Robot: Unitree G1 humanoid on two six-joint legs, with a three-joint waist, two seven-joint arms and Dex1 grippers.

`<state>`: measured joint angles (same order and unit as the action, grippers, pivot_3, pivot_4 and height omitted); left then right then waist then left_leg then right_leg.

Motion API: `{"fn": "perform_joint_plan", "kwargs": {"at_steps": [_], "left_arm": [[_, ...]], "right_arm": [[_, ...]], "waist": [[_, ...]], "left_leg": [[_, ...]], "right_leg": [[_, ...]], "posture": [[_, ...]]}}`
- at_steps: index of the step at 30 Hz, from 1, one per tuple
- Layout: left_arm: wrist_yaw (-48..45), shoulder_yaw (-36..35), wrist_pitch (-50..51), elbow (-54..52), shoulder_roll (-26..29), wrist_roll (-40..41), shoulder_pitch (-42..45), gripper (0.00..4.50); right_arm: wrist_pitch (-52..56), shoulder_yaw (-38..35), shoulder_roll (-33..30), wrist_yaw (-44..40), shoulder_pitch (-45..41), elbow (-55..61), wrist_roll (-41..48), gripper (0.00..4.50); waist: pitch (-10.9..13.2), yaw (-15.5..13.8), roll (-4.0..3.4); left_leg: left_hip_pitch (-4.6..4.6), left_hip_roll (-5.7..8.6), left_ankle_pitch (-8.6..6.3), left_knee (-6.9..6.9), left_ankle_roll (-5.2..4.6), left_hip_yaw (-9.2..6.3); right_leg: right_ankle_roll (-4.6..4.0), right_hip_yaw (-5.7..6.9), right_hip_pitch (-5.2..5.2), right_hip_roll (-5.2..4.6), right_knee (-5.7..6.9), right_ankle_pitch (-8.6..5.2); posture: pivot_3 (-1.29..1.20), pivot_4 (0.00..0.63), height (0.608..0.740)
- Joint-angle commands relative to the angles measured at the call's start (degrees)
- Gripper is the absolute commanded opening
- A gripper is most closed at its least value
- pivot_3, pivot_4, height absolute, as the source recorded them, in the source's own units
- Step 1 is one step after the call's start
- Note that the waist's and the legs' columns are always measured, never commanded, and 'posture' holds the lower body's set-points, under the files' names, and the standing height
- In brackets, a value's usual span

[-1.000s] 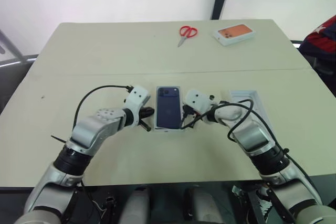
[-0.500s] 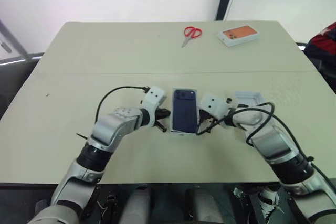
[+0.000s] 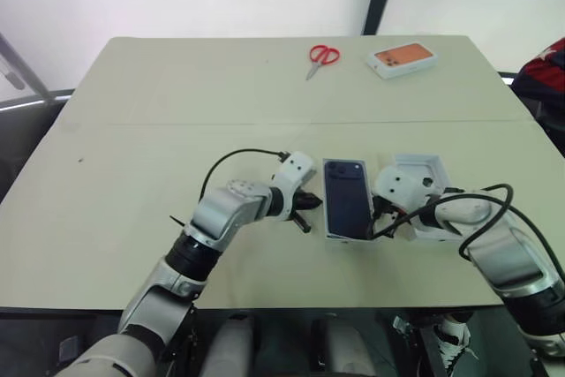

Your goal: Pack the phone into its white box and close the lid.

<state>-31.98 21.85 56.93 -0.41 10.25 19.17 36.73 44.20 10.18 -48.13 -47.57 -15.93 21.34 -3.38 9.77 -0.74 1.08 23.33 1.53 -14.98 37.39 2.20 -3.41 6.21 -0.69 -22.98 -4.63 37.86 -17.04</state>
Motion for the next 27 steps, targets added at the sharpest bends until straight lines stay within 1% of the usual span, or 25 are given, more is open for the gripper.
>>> {"fn": "perform_joint_plan", "kwargs": {"at_steps": [1, 11, 12, 13, 14, 17, 20, 21, 24, 27], "left_arm": [[-3.0, 3.6, 0.1, -0.5, -2.3, 0.8, 0.5, 0.08], [-3.3, 2.1, 0.0, 0.1, -2.5, -0.8, 0.6, 0.08], [-3.2, 1.0, 0.0, -0.8, -1.9, -0.7, 0.3, 0.08], [-3.2, -0.2, -0.1, -1.7, -1.2, -0.5, 0.0, 0.00], [-3.2, -0.9, -0.1, -2.4, -0.8, -0.3, -0.3, 0.00], [-4.1, -4.0, -0.9, -6.1, 2.0, 0.7, -2.3, 0.00], [-5.6, -6.1, -4.5, -10.5, 5.7, 1.1, -5.3, 0.00], [-7.4, -6.9, -9.6, -12.5, 7.3, 0.8, -7.3, 0.00], [-11.2, -8.1, -19.3, -15.5, 10.3, 0.5, -11.1, 0.00], [-17.6, -9.6, -28.0, -16.4, 14.3, 1.2, -14.9, 0.00]], "right_arm": [[-1.3, -0.7, 0.1, -0.4, 0.0, 2.7, 1.5, 0.00], [-3.0, -1.1, -1.9, -1.1, 0.2, 1.3, 0.9, 0.00], [-2.0, -2.5, -2.5, -2.4, -0.2, 1.3, 2.5, 0.00], [-1.0, -3.8, -3.2, -3.7, -0.4, 1.6, 3.9, 0.54], [-0.3, -4.7, -3.7, -4.6, -0.6, 1.8, 5.0, 0.81], [3.6, -9.1, -4.2, -6.6, -1.4, 3.7, 9.6, 2.24], [10.9, -12.7, -3.1, -4.9, -4.1, 4.0, 13.0, 3.79], [15.7, -13.3, -2.9, -3.8, -5.5, 3.3, 13.8, 4.34], [24.7, -13.7, -2.7, -1.4, -8.5, 1.9, 15.7, 4.34], [34.5, -13.7, -0.4, 2.8, -13.4, -2.0, 16.2, 4.34]], "waist": [[0.0, 0.0, 0.00], [0.0, 0.0, 0.00], [0.0, 0.0, 0.00], [0.0, 0.0, -0.01], [0.0, 0.1, -0.01], [0.0, 0.2, -0.01], [0.0, 1.0, -0.05], [0.0, 1.2, -0.07], [0.0, 1.3, -0.09], [0.0, 1.3, -0.11]], "left_leg": [[-0.01, -0.01, 0.00, 0.00, 0.00, 0.00], [0.00, -0.01, 0.00, 0.00, 0.00, 0.00], [0.00, -0.01, 0.00, 0.01, 0.00, 0.00], [-0.01, -0.02, 0.00, 0.01, 0.00, 0.00], [0.00, -0.02, 0.00, 0.00, 0.00, 0.00], [-0.01, -0.04, 0.00, -0.01, 0.00, 0.00], [-0.03, -0.14, 0.00, -0.05, 0.01, 0.02], [-0.03, -0.15, 0.01, -0.05, 0.01, 0.01], [-0.03, -0.17, 0.01, -0.09, 0.02, 0.02], [0.01, -0.15, 0.01, -0.08, 0.03, 0.04]], "right_leg": [[0.00, 0.00, 0.00, 0.01, 0.00, 0.00], [0.00, 0.00, 0.00, 0.00, 0.00, 0.00], [0.00, 0.00, 0.00, 0.00, 0.00, 0.00], [0.00, 0.00, 0.00, 0.00, 0.00, 0.00], [0.00, 0.00, 0.00, 0.00, 0.00, 0.00], [0.00, 0.00, -0.01, 0.02, 0.00, 0.00], [-0.01, -0.05, -0.05, 0.09, 0.06, 0.00], [-0.01, -0.05, -0.07, 0.10, 0.08, 0.00], [-0.02, -0.07, -0.09, 0.07, 0.07, 0.00], [-0.03, -0.13, -0.11, 0.02, 0.04, 0.00]], "posture": [[0.00, 0.150, 0.740], [0.00, 0.150, 0.740], [0.00, 0.150, 0.740], [0.00, 0.150, 0.740], [0.00, 0.150, 0.740], [0.00, 0.150, 0.740], [0.00, 0.150, 0.740], [0.00, 0.150, 0.740], [0.00, 0.150, 0.740], [0.00, 0.150, 0.740]]}}
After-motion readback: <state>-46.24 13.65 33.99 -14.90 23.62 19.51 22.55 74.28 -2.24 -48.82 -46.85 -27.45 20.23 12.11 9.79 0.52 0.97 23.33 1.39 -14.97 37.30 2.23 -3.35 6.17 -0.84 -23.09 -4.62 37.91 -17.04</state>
